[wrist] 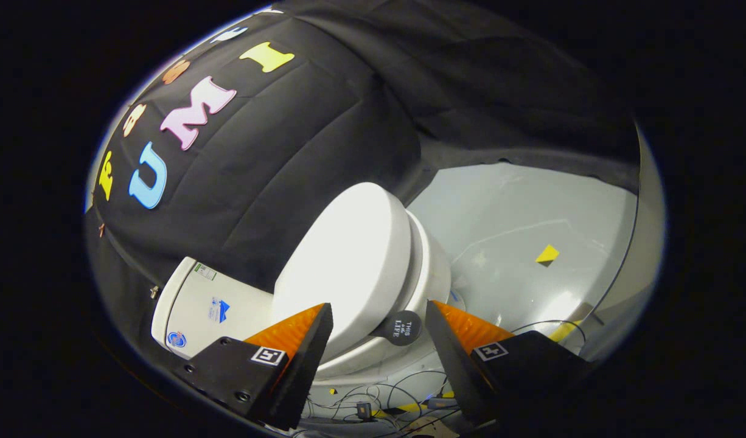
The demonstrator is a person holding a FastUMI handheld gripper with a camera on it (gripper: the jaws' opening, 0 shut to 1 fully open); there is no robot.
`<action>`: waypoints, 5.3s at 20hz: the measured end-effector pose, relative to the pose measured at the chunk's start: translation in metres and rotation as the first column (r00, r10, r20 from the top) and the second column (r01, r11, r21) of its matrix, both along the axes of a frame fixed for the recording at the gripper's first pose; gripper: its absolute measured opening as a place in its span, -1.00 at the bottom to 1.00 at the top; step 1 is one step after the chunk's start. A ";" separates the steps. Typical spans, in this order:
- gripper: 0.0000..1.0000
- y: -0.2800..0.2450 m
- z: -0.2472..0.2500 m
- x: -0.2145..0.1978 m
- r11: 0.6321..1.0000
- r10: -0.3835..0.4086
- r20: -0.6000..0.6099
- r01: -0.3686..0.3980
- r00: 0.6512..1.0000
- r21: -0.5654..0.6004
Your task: Open the toilet lid.
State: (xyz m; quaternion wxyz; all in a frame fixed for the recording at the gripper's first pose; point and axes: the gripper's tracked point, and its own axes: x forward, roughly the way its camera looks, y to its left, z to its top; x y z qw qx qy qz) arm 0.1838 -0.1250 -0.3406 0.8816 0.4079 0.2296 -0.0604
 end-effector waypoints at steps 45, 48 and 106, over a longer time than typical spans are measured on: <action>-0.90 0.065 0.109 -0.003 0.928 0.177 0.053 -0.148 0.983 -0.342; -0.90 0.074 0.131 -0.010 0.895 0.158 0.042 -0.125 0.987 -0.429; -0.90 0.028 -0.045 0.031 0.987 0.132 0.041 -0.135 0.990 0.084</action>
